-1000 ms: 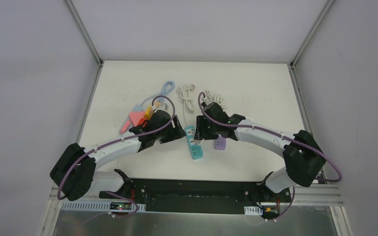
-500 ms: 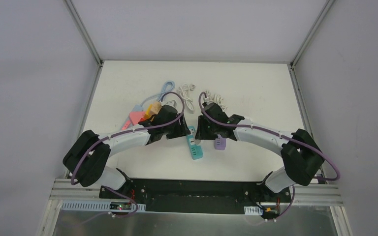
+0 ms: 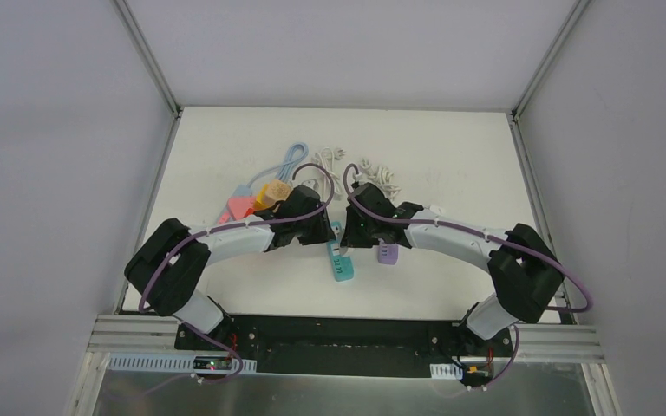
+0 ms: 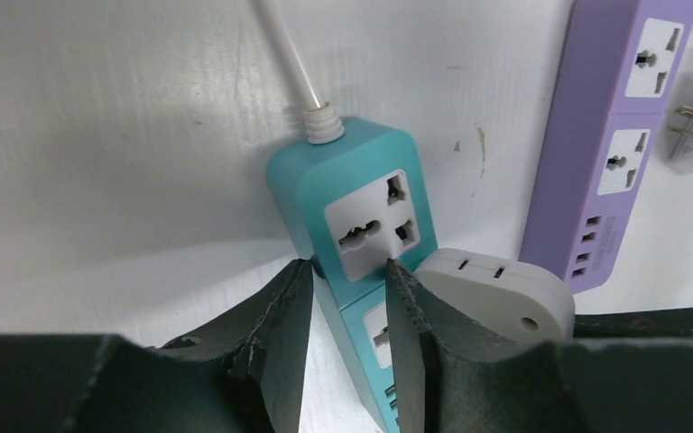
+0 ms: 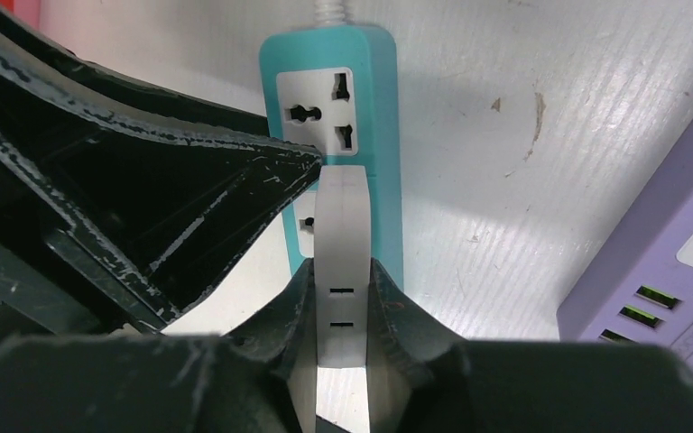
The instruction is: Pull the plug off the socket
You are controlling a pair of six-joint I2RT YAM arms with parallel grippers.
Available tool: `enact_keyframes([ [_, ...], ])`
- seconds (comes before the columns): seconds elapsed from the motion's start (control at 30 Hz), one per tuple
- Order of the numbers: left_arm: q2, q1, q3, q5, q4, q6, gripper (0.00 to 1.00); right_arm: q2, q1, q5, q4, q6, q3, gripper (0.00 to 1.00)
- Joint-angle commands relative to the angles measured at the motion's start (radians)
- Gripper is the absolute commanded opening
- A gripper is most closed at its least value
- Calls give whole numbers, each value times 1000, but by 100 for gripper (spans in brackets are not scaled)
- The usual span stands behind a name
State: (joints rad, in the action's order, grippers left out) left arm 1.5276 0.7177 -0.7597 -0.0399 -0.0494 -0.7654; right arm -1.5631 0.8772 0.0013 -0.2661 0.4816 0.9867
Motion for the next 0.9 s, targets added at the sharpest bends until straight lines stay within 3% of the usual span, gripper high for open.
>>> enact_keyframes([
  [0.0,39,12,13,34,28,37,33,-6,5,42,-35,43,63,0],
  [0.2,19,12,48,70,32,38,28,-21,-12,-36,-103,84,125,0],
  [0.43,11,12,73,81,26,36,23,31,-13,-117,-1,81,110,0],
  [0.67,-16,12,68,76,44,46,22,56,-20,-19,-93,56,138,0],
  [0.87,-114,10,-8,42,114,75,26,191,-106,82,-156,37,87,0],
])
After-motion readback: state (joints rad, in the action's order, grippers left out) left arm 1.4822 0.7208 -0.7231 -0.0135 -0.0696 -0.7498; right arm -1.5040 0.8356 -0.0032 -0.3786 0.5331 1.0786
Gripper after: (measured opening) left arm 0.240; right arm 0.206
